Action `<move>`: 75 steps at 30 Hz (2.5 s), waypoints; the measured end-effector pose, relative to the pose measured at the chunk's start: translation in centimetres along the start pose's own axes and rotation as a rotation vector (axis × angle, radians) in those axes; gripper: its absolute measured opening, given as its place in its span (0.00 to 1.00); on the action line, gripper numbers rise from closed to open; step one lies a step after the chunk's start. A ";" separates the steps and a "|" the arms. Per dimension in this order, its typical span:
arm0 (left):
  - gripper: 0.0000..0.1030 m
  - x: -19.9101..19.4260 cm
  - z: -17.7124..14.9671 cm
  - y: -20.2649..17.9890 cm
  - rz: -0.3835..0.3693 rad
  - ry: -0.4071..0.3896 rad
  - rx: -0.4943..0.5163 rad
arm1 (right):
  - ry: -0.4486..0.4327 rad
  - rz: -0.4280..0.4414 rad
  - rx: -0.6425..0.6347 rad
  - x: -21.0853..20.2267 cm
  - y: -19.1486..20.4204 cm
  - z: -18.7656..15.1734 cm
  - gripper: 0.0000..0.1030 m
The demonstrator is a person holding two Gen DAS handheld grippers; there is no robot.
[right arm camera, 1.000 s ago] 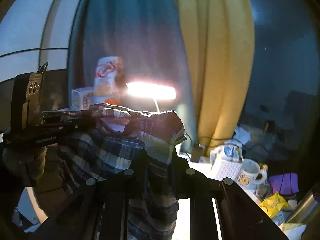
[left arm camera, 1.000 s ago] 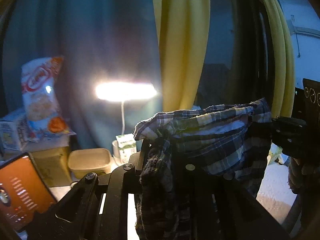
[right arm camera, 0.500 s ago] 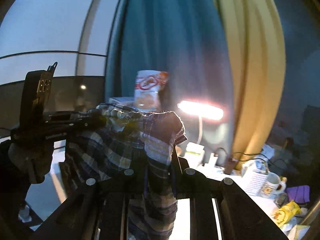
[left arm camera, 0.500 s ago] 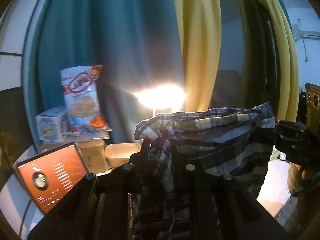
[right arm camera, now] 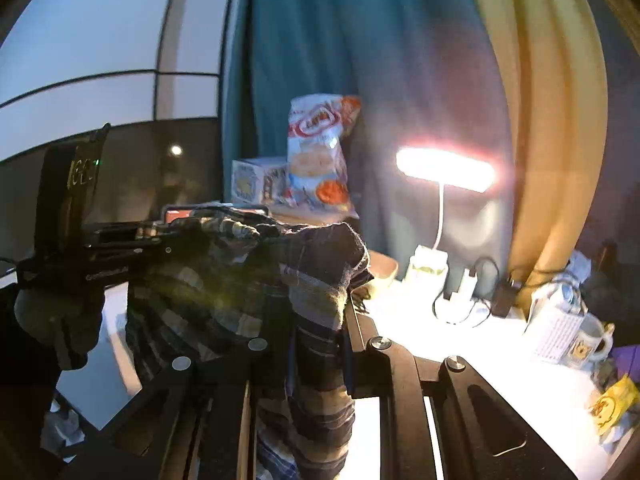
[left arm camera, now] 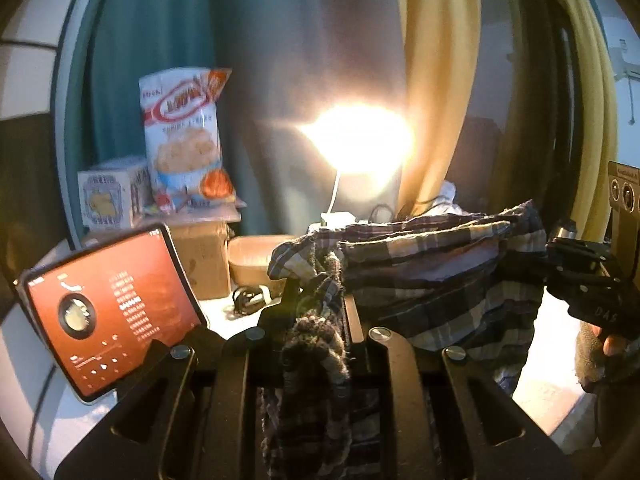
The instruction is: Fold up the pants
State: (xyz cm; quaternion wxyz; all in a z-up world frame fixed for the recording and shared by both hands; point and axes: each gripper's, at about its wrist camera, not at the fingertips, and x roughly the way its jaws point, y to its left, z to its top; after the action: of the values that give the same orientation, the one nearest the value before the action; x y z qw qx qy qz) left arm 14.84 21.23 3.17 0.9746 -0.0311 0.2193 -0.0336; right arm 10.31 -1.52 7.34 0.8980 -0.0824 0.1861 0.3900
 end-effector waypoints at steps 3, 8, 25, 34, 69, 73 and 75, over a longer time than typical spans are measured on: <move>0.16 1.9 -0.5 0.6 -0.006 0.027 -0.014 | 0.033 -0.010 0.029 2.2 -1.2 -0.4 0.17; 0.16 5.3 -1.5 1.7 -0.011 0.079 -0.035 | 0.095 -0.018 0.068 5.7 -3.0 -1.7 0.17; 0.16 15.3 -4.9 4.6 -0.028 0.272 -0.101 | 0.305 -0.029 0.187 16.5 -8.4 -6.5 0.17; 0.24 18.9 -6.5 5.9 0.000 0.362 -0.148 | 0.408 -0.010 0.256 21.5 -10.7 -9.2 0.17; 0.53 11.4 -2.7 0.6 -0.047 0.212 0.021 | 0.404 -0.241 0.382 17.3 -15.6 -10.7 0.72; 0.53 13.3 -4.7 -0.6 -0.052 0.321 0.008 | 0.403 -0.217 0.365 16.4 -14.6 -10.8 0.72; 0.53 14.3 -5.9 -0.3 -0.031 0.372 -0.017 | 0.409 -0.207 0.353 16.2 -14.1 -11.0 0.72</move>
State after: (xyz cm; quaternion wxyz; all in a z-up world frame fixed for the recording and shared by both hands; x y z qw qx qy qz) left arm 25.21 19.53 -8.26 0.9163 -0.0361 0.3954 -0.0519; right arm 27.78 -3.49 -9.17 0.8773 -0.0203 0.4189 0.2331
